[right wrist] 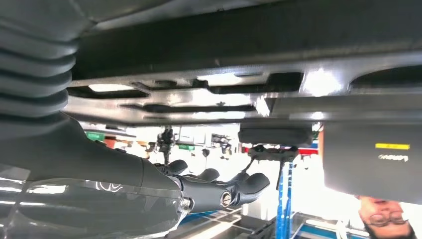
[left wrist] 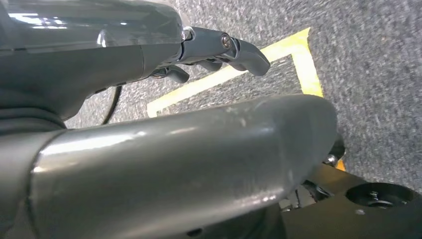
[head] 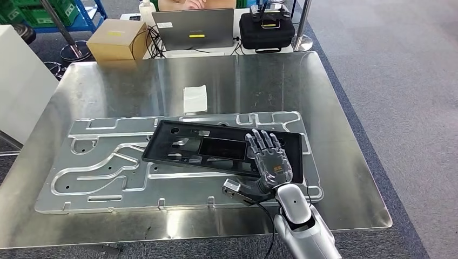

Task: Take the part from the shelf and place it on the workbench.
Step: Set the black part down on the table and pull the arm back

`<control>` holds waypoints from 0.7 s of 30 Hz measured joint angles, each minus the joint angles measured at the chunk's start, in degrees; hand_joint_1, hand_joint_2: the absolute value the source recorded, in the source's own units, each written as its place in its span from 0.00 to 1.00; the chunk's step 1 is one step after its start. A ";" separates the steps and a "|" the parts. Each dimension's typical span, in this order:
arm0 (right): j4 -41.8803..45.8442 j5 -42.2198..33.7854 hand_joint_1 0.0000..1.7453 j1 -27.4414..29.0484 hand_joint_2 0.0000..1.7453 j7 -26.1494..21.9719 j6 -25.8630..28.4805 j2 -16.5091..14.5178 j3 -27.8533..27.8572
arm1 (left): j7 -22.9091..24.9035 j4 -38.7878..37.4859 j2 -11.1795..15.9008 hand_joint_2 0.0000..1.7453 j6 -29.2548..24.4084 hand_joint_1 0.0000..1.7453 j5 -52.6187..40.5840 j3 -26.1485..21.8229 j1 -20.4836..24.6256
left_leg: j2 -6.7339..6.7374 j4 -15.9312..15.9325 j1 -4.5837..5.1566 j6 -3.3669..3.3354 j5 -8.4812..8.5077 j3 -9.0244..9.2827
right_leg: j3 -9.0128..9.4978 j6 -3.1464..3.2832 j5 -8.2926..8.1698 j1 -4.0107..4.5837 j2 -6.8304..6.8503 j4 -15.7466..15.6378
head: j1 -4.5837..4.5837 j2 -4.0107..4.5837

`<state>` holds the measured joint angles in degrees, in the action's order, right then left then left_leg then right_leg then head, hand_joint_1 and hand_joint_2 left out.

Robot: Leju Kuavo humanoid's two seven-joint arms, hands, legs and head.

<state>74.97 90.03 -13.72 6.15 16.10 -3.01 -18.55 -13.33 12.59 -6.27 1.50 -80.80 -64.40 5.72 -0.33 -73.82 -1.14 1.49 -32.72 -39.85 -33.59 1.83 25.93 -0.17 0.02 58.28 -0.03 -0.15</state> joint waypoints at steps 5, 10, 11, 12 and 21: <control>-0.34 0.02 0.00 0.11 0.00 -0.01 0.32 -0.08 0.21 | -0.24 0.02 0.08 0.00 0.87 0.00 0.45 -0.09 0.09 | -0.04 14.54 0.56 -1.33 6.23 7.02 | -0.57 -0.67 -0.03 0.35 -0.26 0.72 | -0.04 0.00; -0.45 0.02 0.00 0.32 0.00 -0.02 0.63 -0.07 0.57 | -0.36 0.00 -0.16 0.00 1.22 0.00 0.48 -0.12 0.13 | 0.24 15.74 0.25 -2.85 8.16 6.31 | -1.89 -2.37 2.58 0.14 -0.30 3.24 | -0.27 -0.01; -0.51 0.02 0.00 0.36 0.00 -0.02 0.70 -0.07 0.73 | -0.39 0.00 -0.17 0.00 1.29 0.00 0.52 -0.12 0.18 | 0.34 15.84 0.21 -3.07 8.59 5.86 | -2.93 -2.63 5.05 -0.07 -0.28 6.12 | -0.38 -0.02; -0.60 0.02 0.00 0.41 0.00 -0.02 0.76 -0.07 0.87 | -0.44 0.00 -0.17 0.00 1.34 0.00 0.56 -0.13 0.19 | 0.38 15.83 0.21 -3.21 8.98 5.30 | -4.16 -2.87 7.59 -0.22 -0.25 9.70 | -0.50 -0.01; -1.25 0.02 0.00 0.59 0.00 0.31 1.18 -0.04 1.06 | -0.52 0.00 -0.21 0.00 1.91 0.00 0.87 -0.20 0.17 | 0.37 15.55 0.35 -1.29 12.78 1.59 | 6.10 -2.46 5.14 -0.29 -0.28 -0.78 | -0.55 0.00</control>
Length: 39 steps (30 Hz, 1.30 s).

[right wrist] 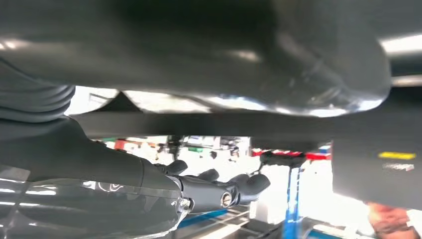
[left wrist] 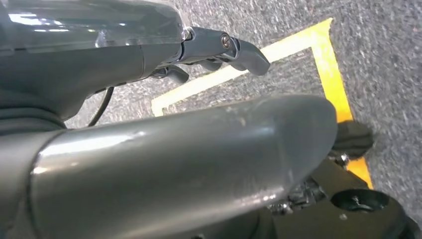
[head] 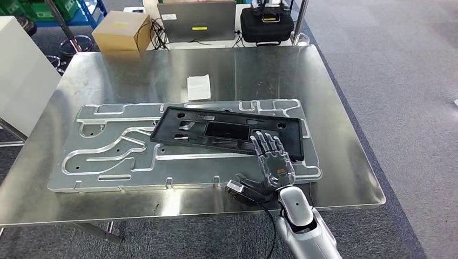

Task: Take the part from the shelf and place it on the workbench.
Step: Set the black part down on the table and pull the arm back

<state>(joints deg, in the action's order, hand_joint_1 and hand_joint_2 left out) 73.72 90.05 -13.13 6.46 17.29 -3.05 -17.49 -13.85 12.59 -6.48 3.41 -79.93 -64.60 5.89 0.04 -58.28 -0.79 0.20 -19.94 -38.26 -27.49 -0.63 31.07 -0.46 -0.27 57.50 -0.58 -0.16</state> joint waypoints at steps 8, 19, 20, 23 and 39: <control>-0.65 0.00 0.00 0.25 0.00 0.96 0.61 0.02 -0.01 | 0.06 0.00 -0.02 0.00 0.20 0.00 0.09 -0.25 -0.25 | -0.12 -15.28 -0.37 1.82 -12.03 -4.33 | -5.74 2.79 -5.32 0.26 0.39 -0.08 | 0.16 0.01; -1.81 0.00 0.00 0.33 0.00 2.51 1.34 0.00 -0.94 | 0.18 0.01 0.05 0.00 0.36 0.00 0.09 -0.27 0.35 | 0.17 1.65 0.32 -1.73 -7.73 9.39 | -11.16 0.17 -7.89 0.46 0.41 1.92 | 0.34 0.01; -1.95 0.00 0.00 0.34 0.00 2.56 1.36 0.03 -1.01 | 0.20 0.00 -0.02 0.00 0.37 0.00 0.09 -0.27 0.36 | 0.30 1.86 0.15 -2.04 -6.86 8.66 | -11.93 -0.10 -5.33 0.34 0.31 3.96 | 0.23 0.00; -2.35 0.00 0.00 0.37 0.00 2.68 1.41 0.06 -1.07 | 0.21 0.00 -0.02 0.00 0.37 0.00 0.09 -0.28 0.34 | 0.40 1.72 0.18 -2.16 -4.64 5.82 | -14.20 -0.90 1.91 -0.22 0.27 14.41 | -0.11 0.00; -3.25 -0.02 0.00 0.11 0.00 6.50 3.12 0.25 -5.63 | 0.52 0.00 -0.09 0.00 0.35 0.00 0.35 -0.56 0.02 | 0.23 -8.39 -0.13 1.49 -8.52 -2.01 | -2.92 2.18 -3.61 -0.02 0.50 -0.98 | 0.18 0.01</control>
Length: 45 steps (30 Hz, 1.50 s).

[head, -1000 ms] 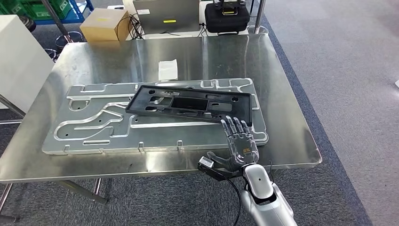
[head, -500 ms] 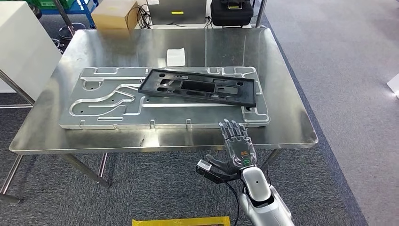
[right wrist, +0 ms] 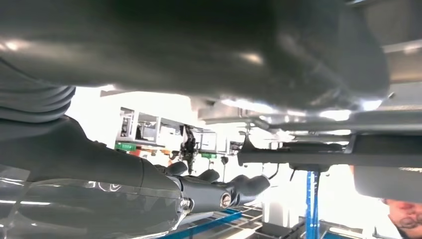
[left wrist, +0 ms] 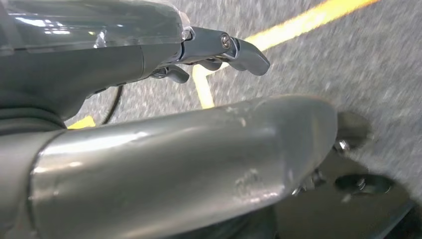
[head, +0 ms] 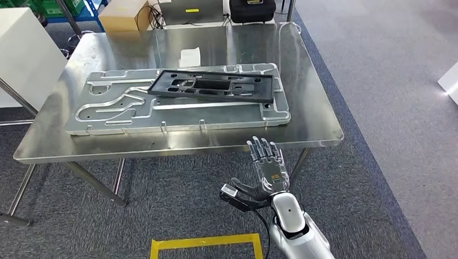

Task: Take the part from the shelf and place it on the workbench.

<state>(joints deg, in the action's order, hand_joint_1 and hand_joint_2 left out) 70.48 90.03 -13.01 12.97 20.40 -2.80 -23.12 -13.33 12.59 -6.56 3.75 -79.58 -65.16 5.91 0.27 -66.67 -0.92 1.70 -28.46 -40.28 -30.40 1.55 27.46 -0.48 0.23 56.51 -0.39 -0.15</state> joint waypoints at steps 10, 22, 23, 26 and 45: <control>0.69 -0.01 0.00 2.43 0.00 5.29 3.53 0.79 -7.55 | 0.33 0.02 0.14 0.00 -0.22 0.00 1.20 -0.94 0.34 | -0.18 9.67 0.82 -2.01 -1.81 13.76 | -7.13 -1.38 -5.96 0.39 0.28 1.76 | 0.15 -0.01; 4.87 -20.64 0.00 21.03 0.00 -27.57 15.92 -5.99 16.32 | 0.10 0.00 -0.88 0.00 -3.04 0.00 6.82 -5.46 -0.65 | 0.33 8.52 0.45 -2.95 5.43 4.64 | 0.81 -3.16 2.30 -0.59 -0.15 6.08 | -0.39 -0.01; 3.47 -21.60 0.00 21.34 0.00 -31.42 16.07 -7.19 21.30 | 0.01 0.00 -1.02 0.00 -3.26 0.00 7.17 -5.93 -0.68 | 0.33 8.29 0.50 -2.61 5.83 4.33 | 3.15 -2.89 3.18 -0.46 -0.12 2.57 | -0.38 -0.01; -1.37 -22.64 0.00 21.68 0.00 -40.33 16.27 -10.28 35.93 | -0.18 0.00 -1.31 0.00 -3.55 0.00 7.61 -7.04 -0.86 | 0.27 8.38 0.39 -1.45 7.08 3.89 | 4.13 -1.72 3.42 -0.14 0.13 -0.47 | -0.47 -0.01; -34.30 -28.53 0.00 13.46 0.00 -43.13 3.02 -11.31 84.75 | -0.93 0.02 -1.79 0.00 -4.29 0.00 9.31 -9.77 -0.72 | 0.52 11.11 0.57 -4.55 -0.16 13.10 | -9.00 -3.58 1.76 -0.47 0.07 7.17 | 0.28 -0.02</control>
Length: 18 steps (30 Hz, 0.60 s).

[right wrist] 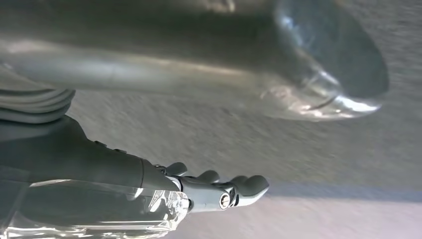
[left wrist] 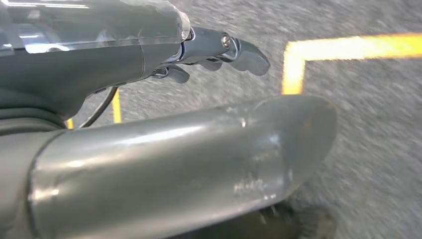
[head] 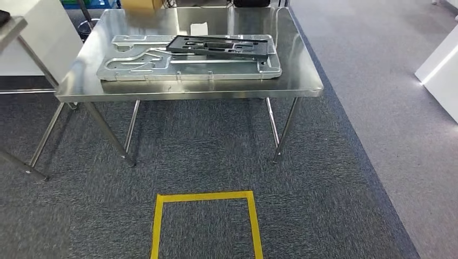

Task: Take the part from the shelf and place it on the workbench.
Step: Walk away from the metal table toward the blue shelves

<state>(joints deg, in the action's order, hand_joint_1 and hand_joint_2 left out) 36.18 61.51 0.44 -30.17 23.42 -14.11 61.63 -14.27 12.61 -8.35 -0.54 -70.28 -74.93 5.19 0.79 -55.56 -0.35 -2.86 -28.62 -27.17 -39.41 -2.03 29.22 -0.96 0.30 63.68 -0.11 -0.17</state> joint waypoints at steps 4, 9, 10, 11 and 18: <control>-5.68 -4.78 0.00 -1.63 0.00 5.42 -4.65 1.61 5.67 | -0.13 0.00 -0.13 0.00 -0.34 0.00 -0.04 -0.04 -0.17 | 0.09 -0.53 0.27 -0.02 3.08 -4.28 | 0.24 -0.51 3.20 -0.02 -0.05 10.37 | -0.22 0.00; -12.73 -8.88 0.00 -3.53 0.00 15.51 -9.23 3.52 12.26 | -0.15 0.00 -0.34 0.00 -1.02 0.00 -0.26 -0.13 -0.13 | 0.07 -2.16 0.57 1.08 5.53 -8.34 | 14.90 1.07 2.42 0.59 -0.02 -6.60 | -0.42 0.00; -13.81 -9.18 0.00 -3.79 0.00 17.80 -9.80 3.69 13.24 | -0.15 0.00 -0.36 0.00 -1.10 0.00 -0.31 -0.16 -0.15 | 0.11 -2.26 0.60 1.48 5.98 -8.64 | 16.12 1.48 3.20 0.83 -0.03 -8.72 | -0.45 0.01; -14.85 -9.34 0.00 -3.97 0.00 20.20 -10.19 3.76 14.19 | -0.15 0.00 -0.36 0.00 -1.15 0.00 -0.36 -0.22 -0.18 | 0.12 -2.27 0.57 1.89 6.48 -8.83 | 16.09 1.94 3.31 0.82 0.00 -9.49 | -0.45 0.01; -19.36 -5.80 0.00 -4.05 0.00 29.41 -11.51 3.79 16.25 | 0.10 0.00 -0.32 0.00 -1.70 0.00 -0.57 -0.66 -0.65 | -0.36 -17.78 -0.30 4.03 -3.86 -13.48 | 12.86 3.78 0.38 0.68 2.10 -9.08 | -0.03 0.01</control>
<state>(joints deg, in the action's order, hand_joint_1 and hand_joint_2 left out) 16.82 55.70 -3.60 -0.76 11.92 -10.32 77.88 -14.16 12.61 -8.68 -2.24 -70.84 -75.59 4.54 0.43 -73.34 -0.65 1.18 -32.48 -40.65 -26.55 1.75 29.60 -0.28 2.40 54.60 -0.14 -0.16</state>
